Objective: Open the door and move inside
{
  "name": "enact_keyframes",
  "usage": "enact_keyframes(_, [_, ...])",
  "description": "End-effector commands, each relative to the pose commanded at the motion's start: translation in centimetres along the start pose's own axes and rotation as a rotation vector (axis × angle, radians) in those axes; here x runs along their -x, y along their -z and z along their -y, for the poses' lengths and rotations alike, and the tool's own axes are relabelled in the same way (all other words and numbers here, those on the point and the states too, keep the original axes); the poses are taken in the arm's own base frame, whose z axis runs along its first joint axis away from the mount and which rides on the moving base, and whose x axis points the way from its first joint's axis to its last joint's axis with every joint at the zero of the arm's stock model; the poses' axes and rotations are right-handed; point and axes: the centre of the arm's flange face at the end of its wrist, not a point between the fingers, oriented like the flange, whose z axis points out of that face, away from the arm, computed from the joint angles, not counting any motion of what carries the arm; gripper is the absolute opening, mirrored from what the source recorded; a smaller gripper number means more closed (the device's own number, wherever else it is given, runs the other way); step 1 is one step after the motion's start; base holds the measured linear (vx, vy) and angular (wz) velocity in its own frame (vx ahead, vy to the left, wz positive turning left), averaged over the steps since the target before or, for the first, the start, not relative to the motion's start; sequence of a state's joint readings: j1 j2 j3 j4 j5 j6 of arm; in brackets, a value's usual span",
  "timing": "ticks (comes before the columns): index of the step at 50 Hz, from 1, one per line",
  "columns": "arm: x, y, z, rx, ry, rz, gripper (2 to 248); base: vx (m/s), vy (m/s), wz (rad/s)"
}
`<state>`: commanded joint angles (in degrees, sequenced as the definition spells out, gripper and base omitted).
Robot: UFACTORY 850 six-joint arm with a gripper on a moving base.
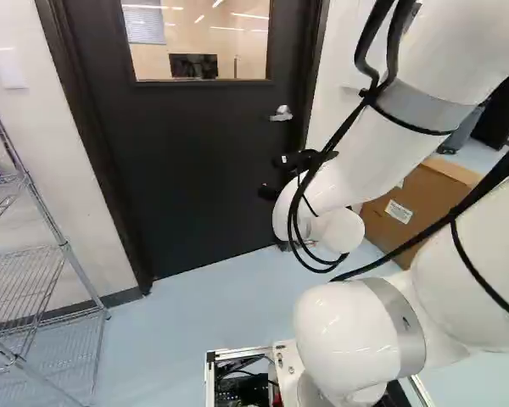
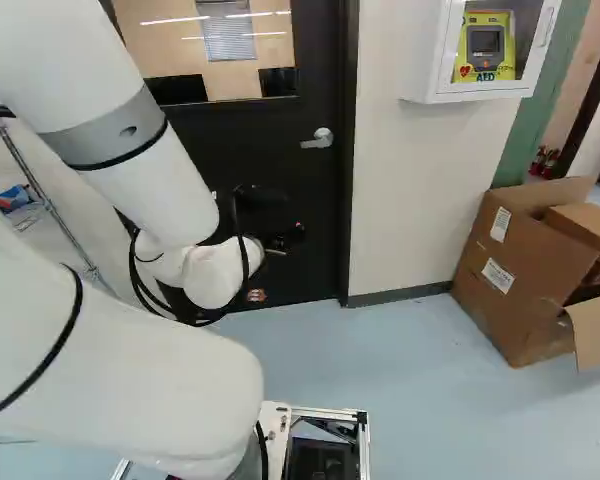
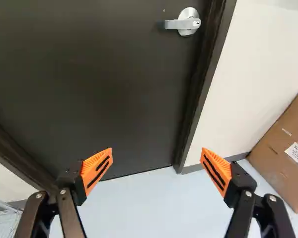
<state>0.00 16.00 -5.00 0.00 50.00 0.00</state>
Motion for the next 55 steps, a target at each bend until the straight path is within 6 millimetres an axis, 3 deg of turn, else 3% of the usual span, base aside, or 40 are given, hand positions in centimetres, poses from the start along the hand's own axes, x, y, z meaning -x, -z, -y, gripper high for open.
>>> enact_keyframes(19, [0.00, 0.00, 0.00, 0.000, 0.000, 0.000, 247, 0.131, -0.023, 0.131])
enact_keyframes(55, [0.00, 0.00, 0.00, 0.000, 0.000, 0.000, 247, 0.117, -0.009, -0.010])
